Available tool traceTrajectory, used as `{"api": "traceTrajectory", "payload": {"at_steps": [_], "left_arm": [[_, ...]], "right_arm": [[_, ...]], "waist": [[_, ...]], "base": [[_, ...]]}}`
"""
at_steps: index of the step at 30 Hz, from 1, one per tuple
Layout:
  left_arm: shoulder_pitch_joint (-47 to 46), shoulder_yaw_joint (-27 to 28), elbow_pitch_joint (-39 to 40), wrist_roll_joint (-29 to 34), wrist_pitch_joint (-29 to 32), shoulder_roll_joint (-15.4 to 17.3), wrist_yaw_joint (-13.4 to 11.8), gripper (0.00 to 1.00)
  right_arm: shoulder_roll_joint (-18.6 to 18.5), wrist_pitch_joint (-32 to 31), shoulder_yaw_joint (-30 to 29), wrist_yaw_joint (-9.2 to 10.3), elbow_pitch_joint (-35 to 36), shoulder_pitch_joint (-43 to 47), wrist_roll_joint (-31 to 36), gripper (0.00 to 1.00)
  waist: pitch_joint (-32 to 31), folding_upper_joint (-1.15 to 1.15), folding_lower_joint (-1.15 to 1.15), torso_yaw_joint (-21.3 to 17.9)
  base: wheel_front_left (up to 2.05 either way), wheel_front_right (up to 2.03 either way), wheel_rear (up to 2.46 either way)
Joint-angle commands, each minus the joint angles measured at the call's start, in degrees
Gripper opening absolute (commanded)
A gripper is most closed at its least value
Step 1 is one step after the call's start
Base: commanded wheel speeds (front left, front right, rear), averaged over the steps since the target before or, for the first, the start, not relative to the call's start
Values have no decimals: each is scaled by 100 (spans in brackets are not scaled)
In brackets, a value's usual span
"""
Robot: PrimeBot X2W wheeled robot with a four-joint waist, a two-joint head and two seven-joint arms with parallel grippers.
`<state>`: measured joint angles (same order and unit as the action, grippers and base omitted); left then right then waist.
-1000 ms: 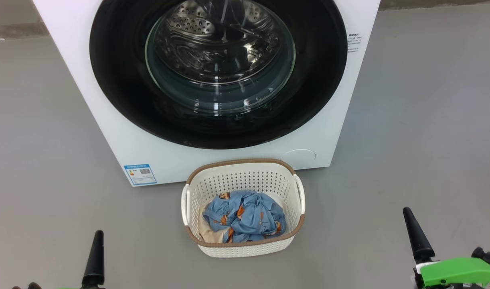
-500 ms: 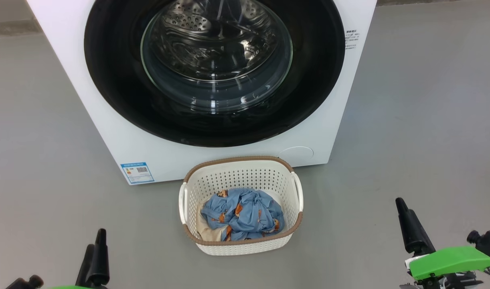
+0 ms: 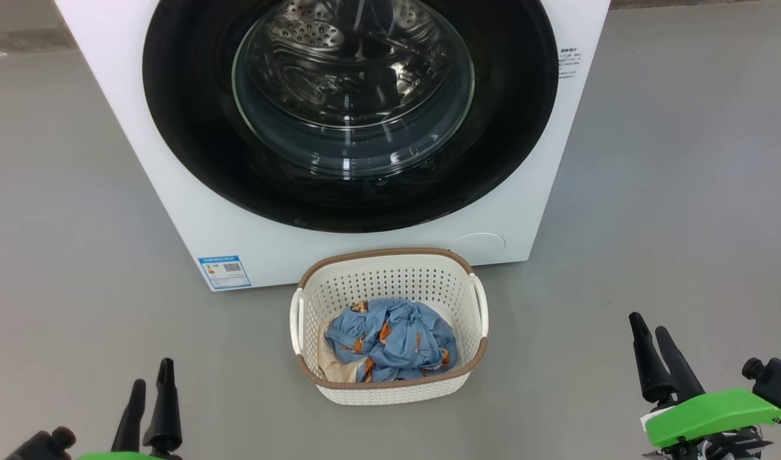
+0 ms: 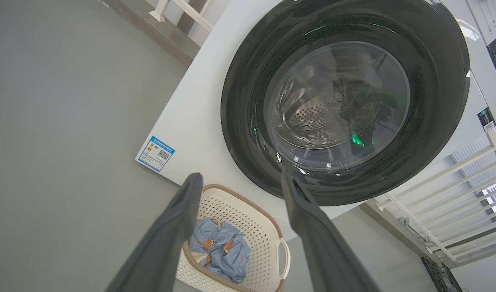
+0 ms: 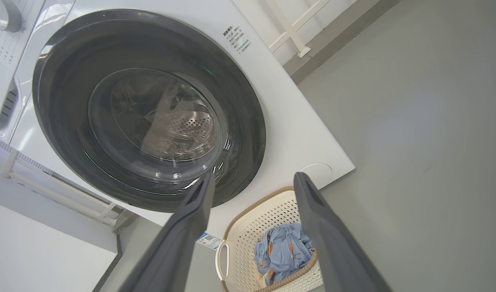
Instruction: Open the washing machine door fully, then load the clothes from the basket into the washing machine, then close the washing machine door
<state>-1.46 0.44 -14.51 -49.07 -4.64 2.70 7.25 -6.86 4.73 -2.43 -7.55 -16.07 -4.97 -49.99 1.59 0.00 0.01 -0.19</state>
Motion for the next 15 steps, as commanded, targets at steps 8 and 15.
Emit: {"api": "traceTrajectory", "payload": {"at_steps": [8, 15], "left_arm": [[-197, 124, 230, 754, -203, 109, 15, 100], [-216, 141, 255, 1301, -323, 128, 16, 100]], "right_arm": [[-113, 207, 151, 4, 155, -332, 725, 100], [-148, 325, 164, 4, 162, -386, 1230, 100]], "waist": [[23, 0, -1, -22], [34, 0, -1, -23]], "base": [[0, 0, 0], [0, 0, 0]]}}
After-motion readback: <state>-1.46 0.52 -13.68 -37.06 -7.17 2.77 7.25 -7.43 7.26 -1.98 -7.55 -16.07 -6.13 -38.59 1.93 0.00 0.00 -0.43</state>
